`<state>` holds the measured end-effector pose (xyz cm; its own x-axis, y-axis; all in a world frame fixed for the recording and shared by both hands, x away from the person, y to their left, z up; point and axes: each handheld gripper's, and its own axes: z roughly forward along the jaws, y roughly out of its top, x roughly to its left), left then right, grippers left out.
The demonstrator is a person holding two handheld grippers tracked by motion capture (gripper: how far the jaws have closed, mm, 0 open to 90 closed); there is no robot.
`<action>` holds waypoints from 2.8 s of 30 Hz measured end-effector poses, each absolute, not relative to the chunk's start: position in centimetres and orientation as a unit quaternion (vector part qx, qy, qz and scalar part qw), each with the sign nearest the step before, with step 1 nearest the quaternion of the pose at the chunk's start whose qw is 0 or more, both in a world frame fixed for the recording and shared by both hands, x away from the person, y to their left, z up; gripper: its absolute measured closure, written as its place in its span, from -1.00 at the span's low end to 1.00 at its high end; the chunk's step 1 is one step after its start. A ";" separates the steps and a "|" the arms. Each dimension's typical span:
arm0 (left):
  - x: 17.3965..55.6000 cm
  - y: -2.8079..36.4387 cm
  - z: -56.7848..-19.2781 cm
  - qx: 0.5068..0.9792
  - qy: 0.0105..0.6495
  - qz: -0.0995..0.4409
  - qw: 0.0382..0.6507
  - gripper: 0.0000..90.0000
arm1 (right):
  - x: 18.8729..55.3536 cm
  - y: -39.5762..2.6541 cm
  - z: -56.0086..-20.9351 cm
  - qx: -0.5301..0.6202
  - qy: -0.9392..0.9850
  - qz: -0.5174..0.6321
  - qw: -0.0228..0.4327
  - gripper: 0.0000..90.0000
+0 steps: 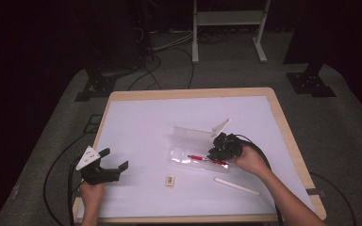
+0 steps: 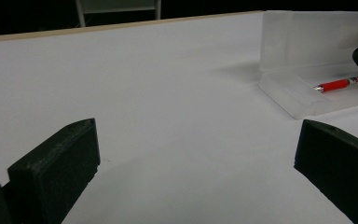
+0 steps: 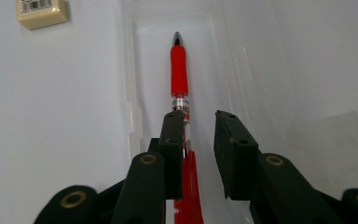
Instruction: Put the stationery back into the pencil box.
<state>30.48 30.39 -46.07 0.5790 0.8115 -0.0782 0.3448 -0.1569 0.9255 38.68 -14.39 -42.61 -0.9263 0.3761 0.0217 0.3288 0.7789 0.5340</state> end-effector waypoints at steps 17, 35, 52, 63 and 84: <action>30.5 30.4 -46.1 0.726 0.399 0.228 0.512 -1.00 | 35.0 -18.3 -40.1 0.195 0.929 0.309 0.061 0.58; 30.5 30.4 -46.0 0.727 0.400 0.228 0.510 -1.00 | 32.6 -20.9 -39.5 0.201 0.923 0.319 0.071 0.56; 30.5 30.3 -46.1 0.725 0.402 0.228 0.511 -1.00 | 30.2 -23.1 -40.5 0.221 0.917 0.327 0.064 0.53; 30.5 30.3 -46.1 0.725 0.400 0.230 0.511 -1.00 | 28.8 -23.9 -41.8 0.230 0.913 0.332 0.053 0.47; 30.5 30.3 -46.1 0.725 0.402 0.229 0.511 -1.00 | 27.9 -24.4 -43.2 0.238 0.910 0.337 0.047 0.39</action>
